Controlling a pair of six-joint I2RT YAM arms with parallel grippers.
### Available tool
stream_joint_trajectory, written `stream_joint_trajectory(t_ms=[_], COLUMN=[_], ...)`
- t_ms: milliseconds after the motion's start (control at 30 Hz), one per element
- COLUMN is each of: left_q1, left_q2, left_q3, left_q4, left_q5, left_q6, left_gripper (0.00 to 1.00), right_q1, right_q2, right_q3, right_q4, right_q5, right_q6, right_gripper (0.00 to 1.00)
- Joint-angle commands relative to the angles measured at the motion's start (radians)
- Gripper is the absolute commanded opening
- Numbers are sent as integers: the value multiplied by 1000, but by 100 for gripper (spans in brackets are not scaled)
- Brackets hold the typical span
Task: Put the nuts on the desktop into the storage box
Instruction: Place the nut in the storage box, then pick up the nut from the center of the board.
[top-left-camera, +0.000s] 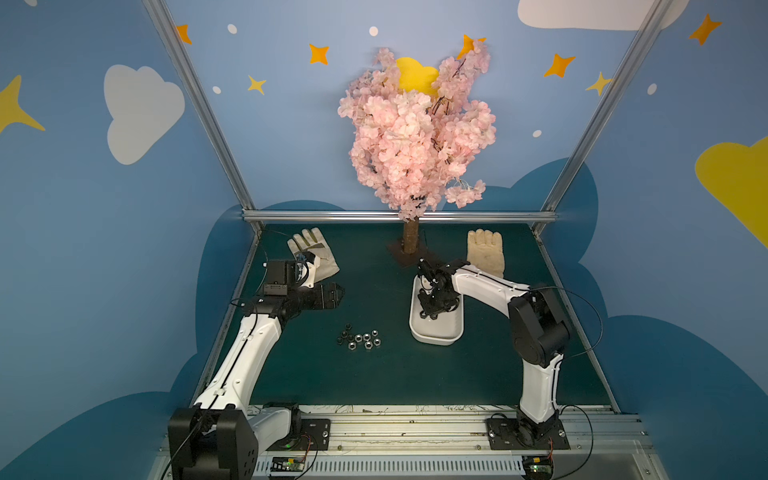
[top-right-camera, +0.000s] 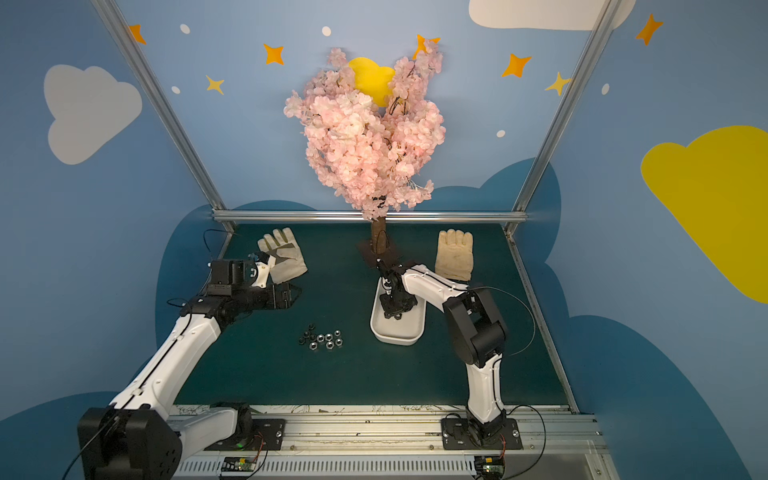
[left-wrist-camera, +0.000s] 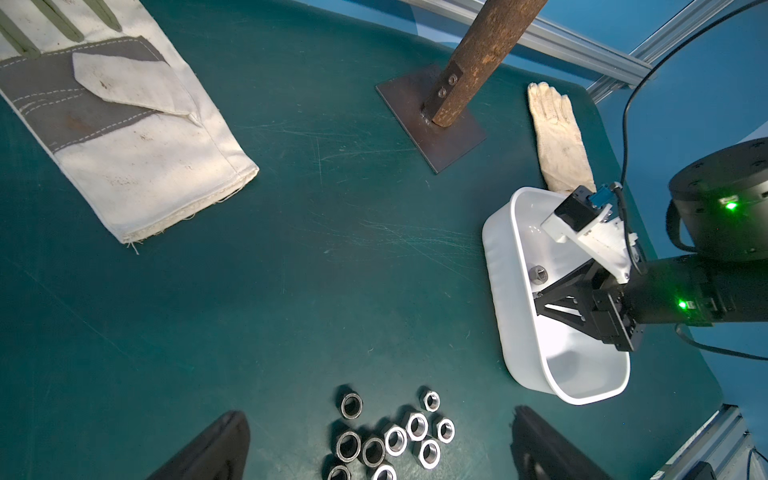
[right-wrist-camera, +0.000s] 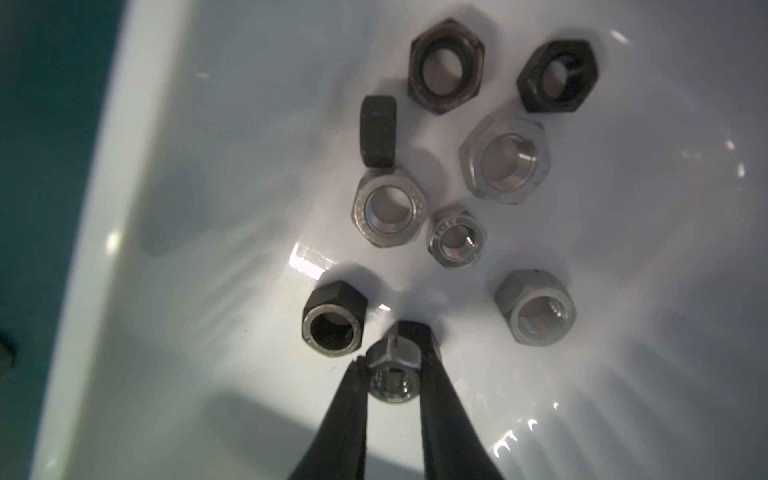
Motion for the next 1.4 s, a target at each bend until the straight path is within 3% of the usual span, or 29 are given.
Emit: stream_joint_trajectory(t_ms=[0, 267, 500, 600, 800, 1000, 1367], left_q1=[3, 4, 2, 2, 3, 2, 3], left_q2=[-2, 0, -5, -2, -1, 1, -2], left_q3=[3, 4, 2, 3, 4, 2, 4], left_q4=[-1, -1, -1, -1, 0, 2, -2], left_q5=[2, 4, 2, 2, 0, 0, -4], left_q6=[2, 2, 4, 2, 2, 1, 2], left_gripper=[100, 100, 100, 100, 100, 100, 100], right_q1=[-2, -2, 16, 61, 190, 297, 375], right_q2=[21, -4, -49, -105, -162, -91, 83], right_q3=[36, 53, 77, 89, 89, 110, 184], right_q4=[-7, -8, -34, -41, -8, 21, 8], right_q5=[10, 29, 67, 88, 7, -31, -77], right_q6=[3, 6, 4, -9, -41, -61, -92], right_gripper=[26, 37, 38, 39, 47, 52, 55])
